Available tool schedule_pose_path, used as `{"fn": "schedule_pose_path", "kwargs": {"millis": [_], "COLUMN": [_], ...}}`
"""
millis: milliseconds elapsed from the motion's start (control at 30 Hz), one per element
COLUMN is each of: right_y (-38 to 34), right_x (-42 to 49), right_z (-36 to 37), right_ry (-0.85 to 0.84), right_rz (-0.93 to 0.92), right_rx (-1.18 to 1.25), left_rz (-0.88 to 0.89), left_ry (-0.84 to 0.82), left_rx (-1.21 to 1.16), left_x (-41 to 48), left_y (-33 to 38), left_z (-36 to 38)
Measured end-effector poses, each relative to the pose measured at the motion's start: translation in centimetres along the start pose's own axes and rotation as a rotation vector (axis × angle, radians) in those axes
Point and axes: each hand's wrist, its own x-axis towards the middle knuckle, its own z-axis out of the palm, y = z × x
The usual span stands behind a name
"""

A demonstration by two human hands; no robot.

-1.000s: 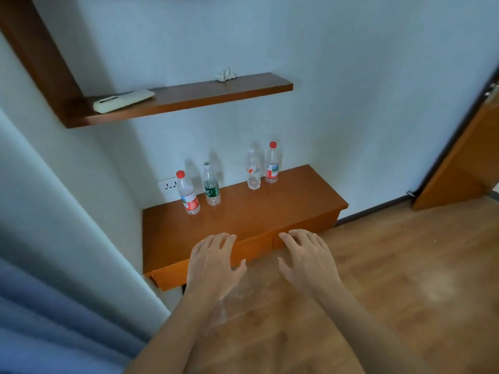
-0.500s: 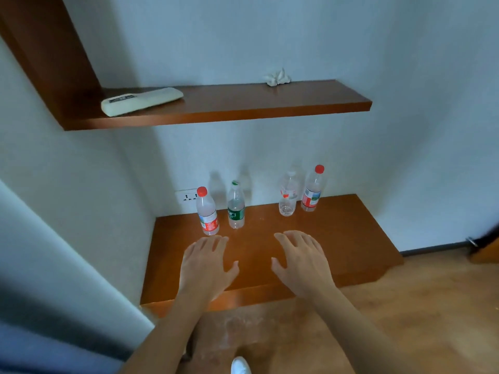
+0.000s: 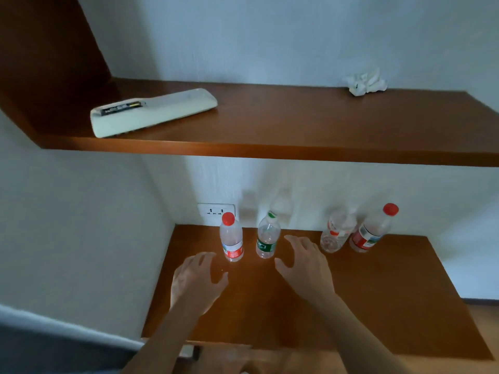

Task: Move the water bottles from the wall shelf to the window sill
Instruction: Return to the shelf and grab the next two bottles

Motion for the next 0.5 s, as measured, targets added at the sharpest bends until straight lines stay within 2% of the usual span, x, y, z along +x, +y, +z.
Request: {"fn": "schedule_pose_path", "kwargs": {"millis": [233,400,500], "right_y": [1.2,2.0,2.2], "right_x": [4.7,7.2,7.9], "right_z": [3.4,6.8,8.5], "right_ry": [-0.078,-0.108,-0.098], "right_rz": [0.129,0.191,0.188], "right_rx": [0.217,0.407,0.5], "left_rz": [-0.237,-0.275,-0.286], "left_ry": [-0.023,-0.041,0.022], "left_rx": [-0.291,-0.455,-0.607], "left_x": [2.9,5.5,6.9], "left_y": [-0.7,0.6,1.5], "left_z": [3.0,5.8,7.2]}}
